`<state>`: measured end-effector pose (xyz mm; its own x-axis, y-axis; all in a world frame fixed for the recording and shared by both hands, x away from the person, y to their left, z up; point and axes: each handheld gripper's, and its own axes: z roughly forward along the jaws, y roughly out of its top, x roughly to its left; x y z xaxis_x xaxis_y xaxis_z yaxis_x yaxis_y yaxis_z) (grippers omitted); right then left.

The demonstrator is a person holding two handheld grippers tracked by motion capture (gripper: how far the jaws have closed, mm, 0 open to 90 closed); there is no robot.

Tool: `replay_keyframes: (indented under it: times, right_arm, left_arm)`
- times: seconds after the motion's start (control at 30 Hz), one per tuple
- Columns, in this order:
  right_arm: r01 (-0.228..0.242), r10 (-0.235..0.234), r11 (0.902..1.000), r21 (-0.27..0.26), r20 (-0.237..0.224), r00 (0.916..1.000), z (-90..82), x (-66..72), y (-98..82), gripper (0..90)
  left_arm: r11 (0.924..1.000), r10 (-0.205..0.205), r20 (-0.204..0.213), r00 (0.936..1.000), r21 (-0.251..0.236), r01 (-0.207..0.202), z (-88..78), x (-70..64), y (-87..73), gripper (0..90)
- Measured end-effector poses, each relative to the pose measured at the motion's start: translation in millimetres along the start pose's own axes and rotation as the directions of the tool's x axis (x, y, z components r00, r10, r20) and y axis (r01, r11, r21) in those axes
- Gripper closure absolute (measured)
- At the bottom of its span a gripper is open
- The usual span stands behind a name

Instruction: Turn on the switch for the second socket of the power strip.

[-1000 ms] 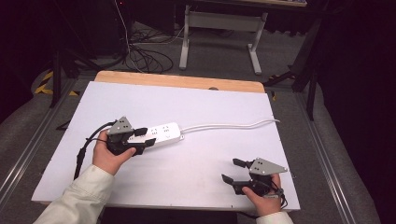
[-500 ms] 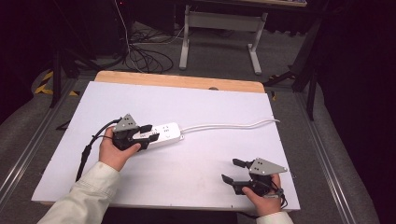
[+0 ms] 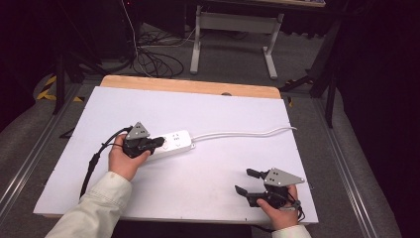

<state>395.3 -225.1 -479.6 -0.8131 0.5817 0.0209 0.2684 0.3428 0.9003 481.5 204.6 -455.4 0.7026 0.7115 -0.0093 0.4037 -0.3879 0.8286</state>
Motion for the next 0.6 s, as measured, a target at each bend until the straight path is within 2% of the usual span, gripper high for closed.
replay_keyframes:
  times: [0.03,0.13,0.2,0.33,0.43,0.47,0.5,0.57,0.6]
  right_arm:
    - [0.000,0.000,1.0000,0.001,0.000,1.0000,0.1,-0.1,0.0,28.2]
    - [0.001,-0.001,1.0000,0.001,0.000,1.0000,0.1,-0.1,0.0,28.2]
    - [-0.001,0.001,1.0000,0.001,0.000,1.0000,-0.1,0.0,0.0,28.2]
    - [-0.001,0.001,1.0000,0.001,-0.001,1.0000,-0.1,-0.1,-0.1,28.2]
    - [-0.001,0.001,1.0000,0.001,-0.001,1.0000,0.0,-0.2,-0.1,28.2]
    - [-0.002,0.002,1.0000,0.001,-0.001,1.0000,0.0,-0.1,-0.1,28.2]
    - [-0.002,0.002,1.0000,0.001,-0.001,1.0000,0.0,-0.1,-0.1,28.2]
    - [-0.001,0.001,1.0000,0.001,-0.001,1.0000,-0.1,-0.1,-0.1,28.2]
    - [-0.002,0.002,1.0000,0.001,-0.001,1.0000,-0.1,-0.2,-0.1,28.2]
  left_arm:
    - [0.9999,-0.010,0.013,0.9999,0.003,0.010,3.1,0.2,-0.8,89.7]
    - [1.0000,-0.002,0.003,1.0000,0.009,0.002,5.2,1.0,-1.1,89.9]
    - [0.9997,-0.019,0.002,0.9998,0.013,0.019,7.5,1.0,-1.9,89.9]
    - [0.9996,-0.026,0.018,0.9995,0.012,0.026,11.8,0.1,-2.8,89.9]
    - [0.9994,-0.027,0.013,0.9996,0.023,0.026,14.5,0.8,-3.8,90.0]
    - [0.9996,-0.015,0.003,0.9999,0.026,0.015,14.8,2.0,-3.9,89.9]
    - [0.9991,-0.034,0.013,0.9993,0.027,0.034,16.2,1.3,-4.7,89.9]
    - [0.9991,-0.023,0.011,0.9997,0.036,0.023,17.7,2.1,-5.1,90.0]
    - [0.9989,-0.033,0.018,0.9993,0.035,0.032,18.7,1.3,-5.5,90.0]
